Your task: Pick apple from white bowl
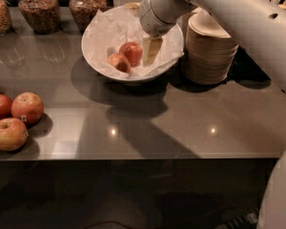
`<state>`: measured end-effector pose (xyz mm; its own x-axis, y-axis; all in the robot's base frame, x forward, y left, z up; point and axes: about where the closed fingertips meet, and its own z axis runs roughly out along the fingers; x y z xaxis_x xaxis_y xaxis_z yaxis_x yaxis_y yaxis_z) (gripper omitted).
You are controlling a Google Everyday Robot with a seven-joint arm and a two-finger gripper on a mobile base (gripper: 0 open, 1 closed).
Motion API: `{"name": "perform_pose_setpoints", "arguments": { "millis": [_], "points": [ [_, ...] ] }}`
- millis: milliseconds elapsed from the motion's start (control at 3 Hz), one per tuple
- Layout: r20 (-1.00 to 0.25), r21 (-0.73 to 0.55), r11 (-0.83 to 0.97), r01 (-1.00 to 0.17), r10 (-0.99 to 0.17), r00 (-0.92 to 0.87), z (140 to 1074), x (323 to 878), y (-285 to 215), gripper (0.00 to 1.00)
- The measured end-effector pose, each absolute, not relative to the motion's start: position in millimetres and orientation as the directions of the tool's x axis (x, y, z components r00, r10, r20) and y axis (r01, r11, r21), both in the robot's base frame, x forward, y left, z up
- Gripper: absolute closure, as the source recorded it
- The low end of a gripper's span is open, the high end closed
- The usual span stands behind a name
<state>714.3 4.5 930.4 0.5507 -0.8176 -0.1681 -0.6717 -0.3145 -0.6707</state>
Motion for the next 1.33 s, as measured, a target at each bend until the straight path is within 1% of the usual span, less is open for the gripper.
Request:
{"name": "perform_pose_setpoints", "arguments": {
  "millis": [1000, 1333],
  "points": [
    [-0.168, -0.598, -0.372, -0.710, -0.808, 0.565, 888.5, 731.2, 5.2, 0.12],
    [-0.166, -0.586, -0.390, -0.711, -0.801, 0.575, 880.5, 738.2, 10.2, 0.24]
  ]
}}
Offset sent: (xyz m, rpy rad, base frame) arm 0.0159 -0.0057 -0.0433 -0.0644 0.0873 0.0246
